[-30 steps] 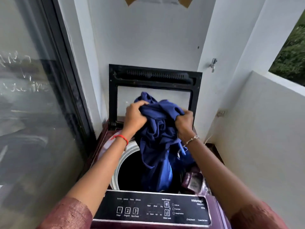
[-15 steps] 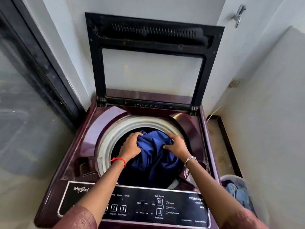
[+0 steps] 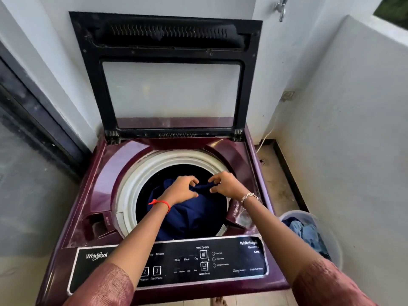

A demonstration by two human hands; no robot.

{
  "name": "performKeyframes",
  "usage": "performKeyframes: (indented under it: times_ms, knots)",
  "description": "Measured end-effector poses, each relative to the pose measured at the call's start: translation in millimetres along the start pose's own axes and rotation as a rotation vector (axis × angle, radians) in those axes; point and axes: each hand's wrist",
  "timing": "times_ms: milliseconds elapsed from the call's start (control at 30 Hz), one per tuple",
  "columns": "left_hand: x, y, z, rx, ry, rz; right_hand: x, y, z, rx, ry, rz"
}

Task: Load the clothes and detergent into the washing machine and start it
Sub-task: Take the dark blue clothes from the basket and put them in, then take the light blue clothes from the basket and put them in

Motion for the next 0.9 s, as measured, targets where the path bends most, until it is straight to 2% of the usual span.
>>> performKeyframes:
  times_ms: [267,400,600,767,900]
  knots:
    - [9,113,1,0.043,0.107,-0.368,88,25,52,-0.135,0.411,0.097]
    - [17,175,-19,-0.029,0.094,-0.552,139,63,77,-0.227,0.612,0.035]
    - [10,265,-80,-0.208,-0.133,-0.679,193,160,109,-0.256,0.732,-0.148]
    - [-43,326,-156,-0.577,-0.501,-0.663,216,266,129,-0.264,0.687,-0.317]
    - [-84,360,-218,-0.709,-0.598,-0.645,226,343,141,-0.313,0.624,-0.454]
Point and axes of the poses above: each hand's wrist, its own x-axis away from the middle knuckle, its own z-axis out of the back of the hand, y = z × x, and after that the axes turned 10 degrees about -x, right-handed
